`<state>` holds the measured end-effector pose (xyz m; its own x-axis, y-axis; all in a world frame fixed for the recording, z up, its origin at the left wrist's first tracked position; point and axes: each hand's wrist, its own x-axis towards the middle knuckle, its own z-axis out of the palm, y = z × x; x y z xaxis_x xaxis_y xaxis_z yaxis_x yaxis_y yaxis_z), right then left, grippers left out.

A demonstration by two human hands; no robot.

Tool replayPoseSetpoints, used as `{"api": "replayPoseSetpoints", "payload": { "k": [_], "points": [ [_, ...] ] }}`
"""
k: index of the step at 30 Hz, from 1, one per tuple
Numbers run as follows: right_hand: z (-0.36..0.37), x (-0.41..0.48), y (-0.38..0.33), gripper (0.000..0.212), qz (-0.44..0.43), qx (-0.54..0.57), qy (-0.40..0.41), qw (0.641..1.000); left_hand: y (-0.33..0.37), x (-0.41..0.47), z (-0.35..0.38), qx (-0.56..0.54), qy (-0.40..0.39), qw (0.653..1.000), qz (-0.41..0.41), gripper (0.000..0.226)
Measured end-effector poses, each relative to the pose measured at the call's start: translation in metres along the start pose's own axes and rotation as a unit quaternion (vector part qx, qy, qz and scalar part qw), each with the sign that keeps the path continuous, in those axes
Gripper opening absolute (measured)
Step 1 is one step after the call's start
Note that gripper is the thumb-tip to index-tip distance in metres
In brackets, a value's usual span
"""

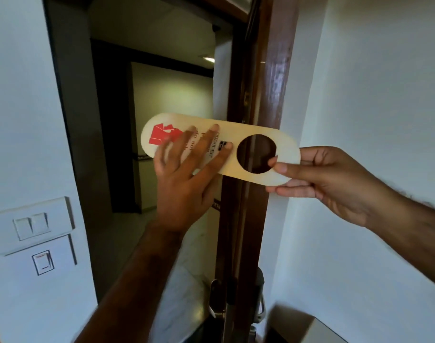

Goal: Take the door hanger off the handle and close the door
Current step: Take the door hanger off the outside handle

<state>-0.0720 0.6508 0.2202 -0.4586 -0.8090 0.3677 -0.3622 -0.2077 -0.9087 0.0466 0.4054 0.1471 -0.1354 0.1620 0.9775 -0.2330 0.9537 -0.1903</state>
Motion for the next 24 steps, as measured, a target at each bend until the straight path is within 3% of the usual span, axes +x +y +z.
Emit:
{"api": "replayPoseSetpoints", "payload": {
  "k": [2, 4, 6, 7, 8, 11, 14, 16, 19, 24],
  "points": [
    [-0.023, -0.002, 0.006, 0.027, -0.004, -0.019, 0.004, 1.000, 0.001, 0.004, -0.008, -0.045, -0.029, 0.995, -0.080, 0.085],
    [-0.046, -0.003, 0.012, 0.027, -0.003, -0.027, 0.015, 1.000, 0.009, 0.010, -0.014, -0.175, 0.005, 0.961, -0.214, 0.110],
    [-0.068, -0.003, 0.023, 0.032, 0.001, -0.032, 0.020, 0.999, 0.019, 0.015, -0.017, -0.339, 0.067, 0.872, -0.346, 0.100],
    [-0.078, -0.002, 0.029, 0.034, 0.006, -0.032, 0.022, 0.999, 0.027, 0.017, -0.018, -0.393, 0.097, 0.830, -0.384, 0.084],
    [-0.087, -0.002, 0.037, 0.036, 0.014, -0.029, 0.029, 0.999, 0.037, 0.020, -0.019, -0.416, 0.118, 0.812, -0.392, 0.064],
    [-0.124, -0.003, 0.070, 0.050, 0.043, -0.001, 0.086, 0.995, 0.079, 0.024, -0.011, -0.417, 0.134, 0.842, -0.317, 0.024],
    [-0.167, -0.007, 0.118, 0.061, 0.080, 0.039, 0.172, 0.981, 0.133, 0.014, 0.011, -0.373, 0.062, 0.896, -0.234, 0.023],
    [-0.201, -0.012, 0.158, 0.064, 0.106, 0.072, 0.227, 0.965, 0.177, 0.001, 0.035, -0.361, -0.022, 0.910, -0.202, 0.025],
    [-0.248, -0.030, 0.231, 0.061, 0.154, 0.102, 0.289, 0.939, 0.241, -0.022, 0.083, -0.405, -0.118, 0.884, -0.203, 0.026],
    [-0.321, -0.092, 0.376, 0.039, 0.250, 0.121, 0.381, 0.882, 0.319, -0.100, 0.209, -0.391, -0.239, 0.815, -0.354, 0.028]
  ]
}}
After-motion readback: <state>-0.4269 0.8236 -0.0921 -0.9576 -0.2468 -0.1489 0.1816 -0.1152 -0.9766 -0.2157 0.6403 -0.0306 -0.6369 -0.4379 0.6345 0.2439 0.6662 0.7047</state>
